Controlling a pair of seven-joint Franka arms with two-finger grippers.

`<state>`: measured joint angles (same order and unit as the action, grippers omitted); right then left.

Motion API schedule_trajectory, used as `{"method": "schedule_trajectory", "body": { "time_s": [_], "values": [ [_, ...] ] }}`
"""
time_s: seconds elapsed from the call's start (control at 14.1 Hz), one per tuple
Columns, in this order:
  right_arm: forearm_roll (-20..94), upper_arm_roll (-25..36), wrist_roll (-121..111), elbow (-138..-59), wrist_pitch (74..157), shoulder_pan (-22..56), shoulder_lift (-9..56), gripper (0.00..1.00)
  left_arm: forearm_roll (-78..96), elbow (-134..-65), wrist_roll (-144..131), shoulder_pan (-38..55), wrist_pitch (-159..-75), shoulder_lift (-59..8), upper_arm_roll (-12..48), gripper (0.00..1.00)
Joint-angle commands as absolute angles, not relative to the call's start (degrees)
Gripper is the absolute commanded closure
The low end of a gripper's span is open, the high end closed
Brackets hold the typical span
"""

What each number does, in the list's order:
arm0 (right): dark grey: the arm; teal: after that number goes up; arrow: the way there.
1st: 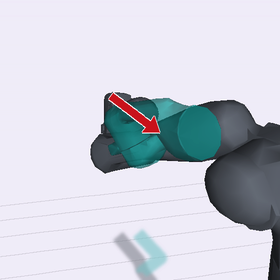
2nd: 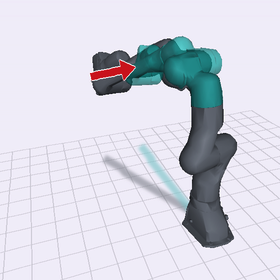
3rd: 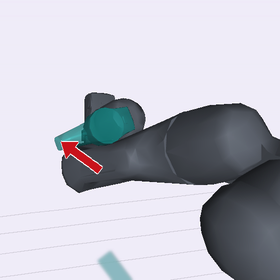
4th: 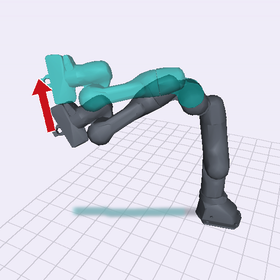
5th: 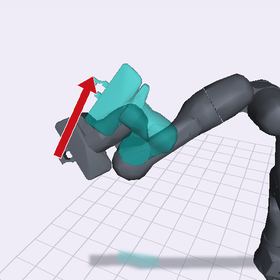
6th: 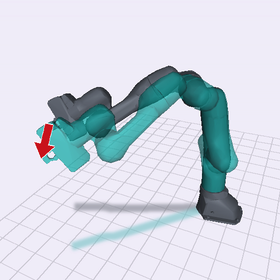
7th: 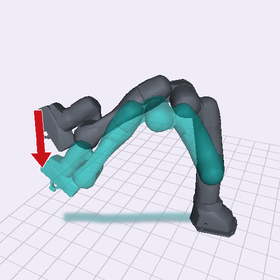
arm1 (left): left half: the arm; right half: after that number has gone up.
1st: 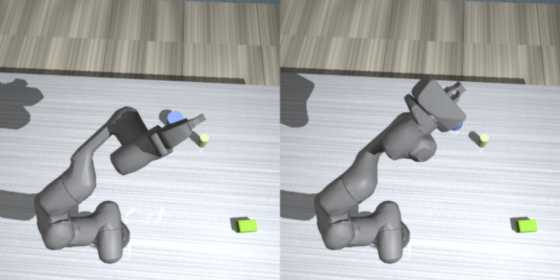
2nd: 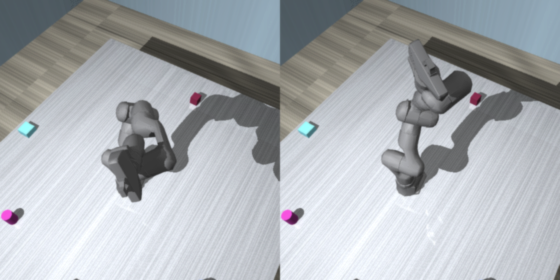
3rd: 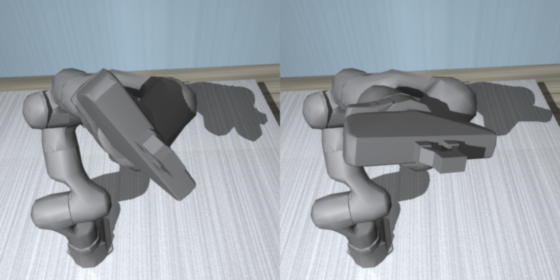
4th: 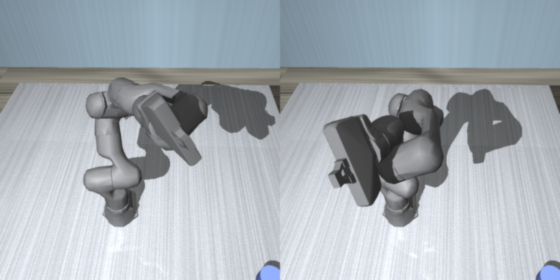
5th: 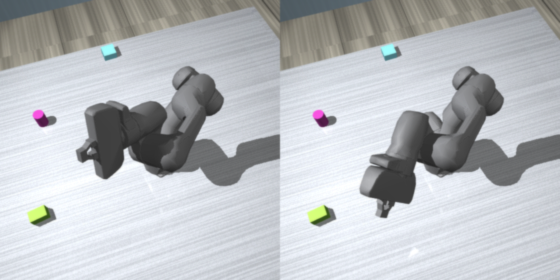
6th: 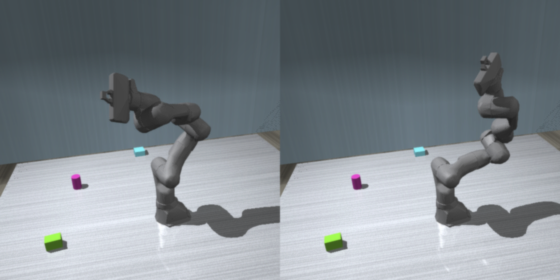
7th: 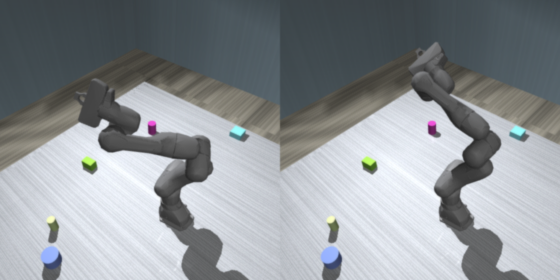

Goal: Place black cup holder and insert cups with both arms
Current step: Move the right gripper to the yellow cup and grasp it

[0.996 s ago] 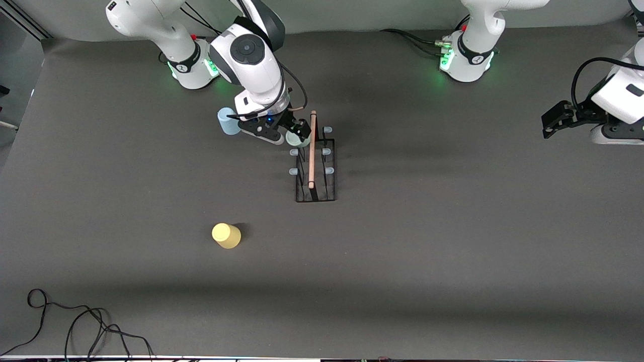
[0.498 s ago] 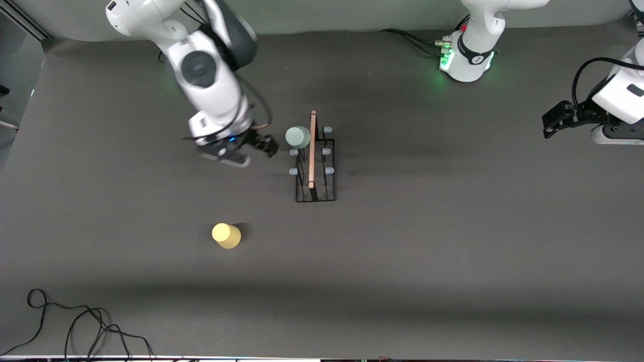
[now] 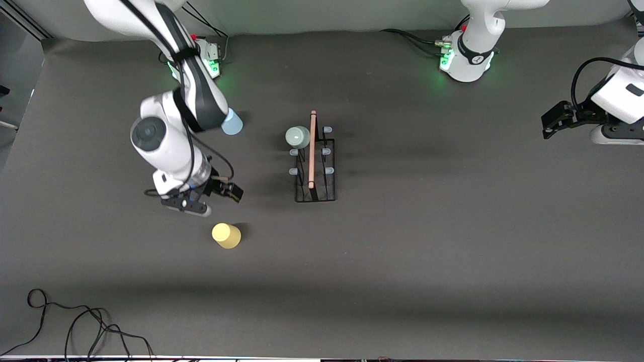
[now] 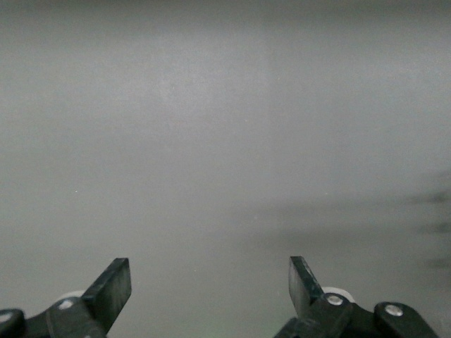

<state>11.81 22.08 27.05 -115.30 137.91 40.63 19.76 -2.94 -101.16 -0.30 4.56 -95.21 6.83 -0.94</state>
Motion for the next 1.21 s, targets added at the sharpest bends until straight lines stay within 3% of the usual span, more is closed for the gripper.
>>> {"method": "schedule_trajectory", "body": {
  "time_s": [0.0, 1.0, 1.07, 1.14],
  "values": [
    [13.6, 22.1, 24.6, -111.7, 141.4, 39.2, 26.1, 0.0, -2.8, -101.4, 0.5, 4.3, -95.0, 7.6, -0.7, 0.0],
    [19.0, 21.4, 21.7, -100.2, 144.7, 35.9, 39.1, 0.03, -2.6, -101.2, 0.6, 4.4, -95.7, 7.6, -0.7, 0.0],
    [19.0, 21.4, 21.7, -100.2, 144.6, 35.9, 39.1, 0.37, -2.6, -101.2, 0.6, 4.4, -95.9, 7.5, -0.7, 0.0],
    [19.0, 21.4, 21.7, -100.1, 144.2, 35.9, 39.0, 0.93, -2.6, -101.3, 0.6, 4.3, -95.8, 7.6, -0.7, 0.0]
  ]
}}
